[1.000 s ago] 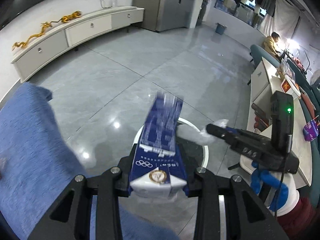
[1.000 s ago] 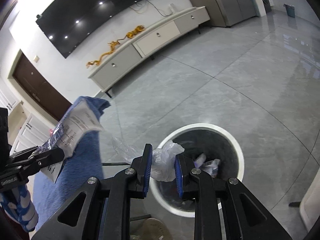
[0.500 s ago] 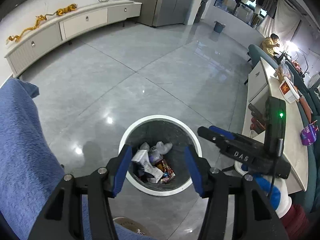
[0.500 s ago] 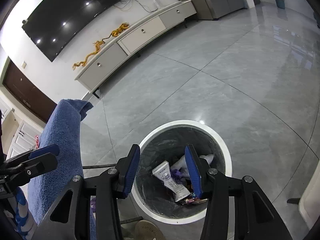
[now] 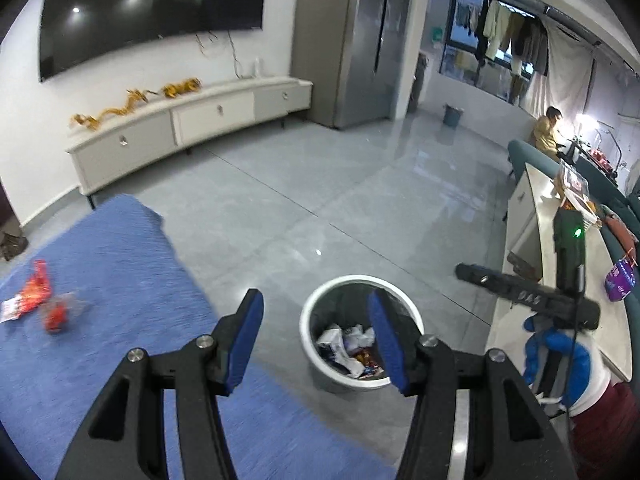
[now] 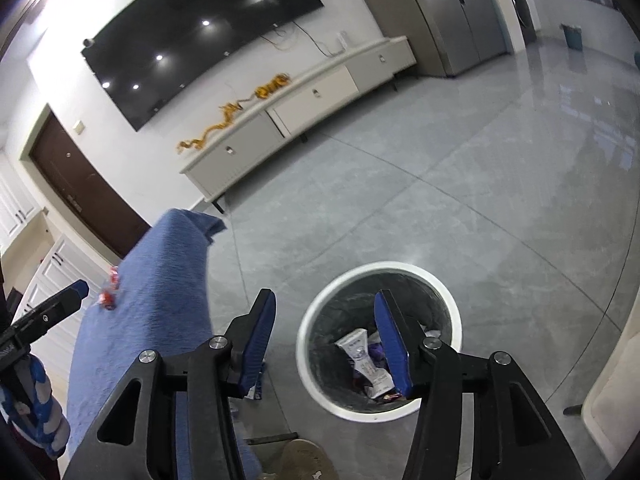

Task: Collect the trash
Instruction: 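Move both open tools back to the red snack bags on the rug, then grasp the red-white snack bag with the left tool while the right grasps the clear bag with red wrapper, then carry both items over the bin and open both tools to drop them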

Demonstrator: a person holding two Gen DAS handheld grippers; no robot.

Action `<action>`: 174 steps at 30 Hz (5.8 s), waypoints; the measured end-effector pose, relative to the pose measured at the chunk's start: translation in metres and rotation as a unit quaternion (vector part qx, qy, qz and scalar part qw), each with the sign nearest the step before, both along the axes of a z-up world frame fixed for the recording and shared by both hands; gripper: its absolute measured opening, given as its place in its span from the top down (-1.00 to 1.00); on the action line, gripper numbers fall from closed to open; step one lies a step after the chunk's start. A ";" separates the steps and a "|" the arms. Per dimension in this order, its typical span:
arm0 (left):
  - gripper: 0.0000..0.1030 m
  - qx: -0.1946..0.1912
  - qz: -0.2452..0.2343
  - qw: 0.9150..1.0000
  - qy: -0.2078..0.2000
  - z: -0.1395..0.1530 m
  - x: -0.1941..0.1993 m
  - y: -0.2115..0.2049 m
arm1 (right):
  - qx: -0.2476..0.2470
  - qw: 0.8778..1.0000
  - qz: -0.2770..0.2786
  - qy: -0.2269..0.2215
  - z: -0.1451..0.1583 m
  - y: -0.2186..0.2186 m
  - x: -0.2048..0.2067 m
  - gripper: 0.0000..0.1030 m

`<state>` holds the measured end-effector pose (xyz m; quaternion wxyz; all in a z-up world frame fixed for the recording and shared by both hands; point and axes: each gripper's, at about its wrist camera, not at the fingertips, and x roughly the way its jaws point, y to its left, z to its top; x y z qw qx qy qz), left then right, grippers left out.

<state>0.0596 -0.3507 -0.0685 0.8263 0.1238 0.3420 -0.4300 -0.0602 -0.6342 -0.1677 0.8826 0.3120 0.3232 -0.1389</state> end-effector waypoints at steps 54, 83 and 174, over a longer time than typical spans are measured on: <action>-0.57 -0.042 0.280 0.959 -0.008 -0.002 0.119 0.359 | -0.125 0.918 0.375 0.024 0.069 0.320 0.196 -0.42; 0.23 -0.186 0.406 0.867 0.222 -0.111 0.326 0.336 | 0.013 0.941 0.337 0.011 0.004 0.355 0.343 -0.05; 0.96 0.015 0.127 0.989 -0.075 0.028 0.009 0.075 | -0.117 0.989 0.091 -0.013 0.051 0.121 0.048 0.79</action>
